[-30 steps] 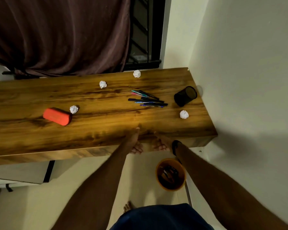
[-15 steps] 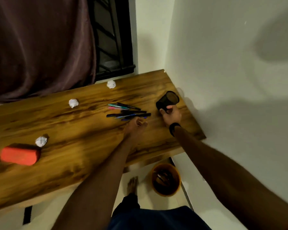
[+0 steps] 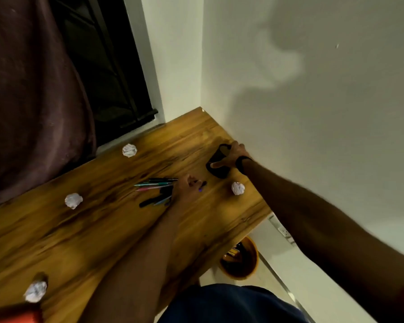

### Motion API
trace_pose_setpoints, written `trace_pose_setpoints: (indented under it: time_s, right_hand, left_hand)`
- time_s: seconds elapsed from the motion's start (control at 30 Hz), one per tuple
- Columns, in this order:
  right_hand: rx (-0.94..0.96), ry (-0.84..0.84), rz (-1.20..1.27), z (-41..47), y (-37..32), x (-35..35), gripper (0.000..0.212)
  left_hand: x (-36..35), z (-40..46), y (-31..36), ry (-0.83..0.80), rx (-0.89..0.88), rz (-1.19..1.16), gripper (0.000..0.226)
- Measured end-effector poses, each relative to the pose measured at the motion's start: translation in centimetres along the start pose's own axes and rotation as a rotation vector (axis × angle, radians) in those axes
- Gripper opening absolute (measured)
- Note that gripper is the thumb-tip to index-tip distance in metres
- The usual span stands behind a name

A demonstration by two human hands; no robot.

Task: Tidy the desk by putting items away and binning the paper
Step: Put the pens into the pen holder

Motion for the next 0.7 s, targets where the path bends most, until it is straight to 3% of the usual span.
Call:
trace_pose_setpoints:
  time_s: [0.17, 0.23, 0.37, 0.7]
  right_hand:
    - [0.218, 0.161, 0.082, -1.3, 2.2, 0.6, 0.032]
    - [0.354, 0.210, 0.030, -2.5, 3.3, 1.0, 0.017]
    - [0.423, 0.301, -0.032, -4.3, 6.6, 1.9, 0.023]
    - [0.326, 0.326, -0.155, -5.9, 12.0, 3.7, 0.031]
  left_hand:
    - [-2.2, 0.1, 1.1, -0.047, -0.046, 0.015, 0.013]
    - [-3.1, -0.3, 2.2, -0.077, -0.076, 0.019, 0.012]
    - [-5.2, -1.1, 3.3, -0.123, -0.103, 0.047, 0.010]
    - [-8.1, -3.8, 2.9, -0.087, -0.055, 0.083, 0.010]
Point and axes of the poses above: each hand's wrist, its own z-axis towards the middle knuckle, its own x-axis out of the back of the hand, y = z × x, the point moved 1 cm from there along z, towards the middle knuckle, and after that the axes turned 9 degrees about z, right-handed, at the moved point
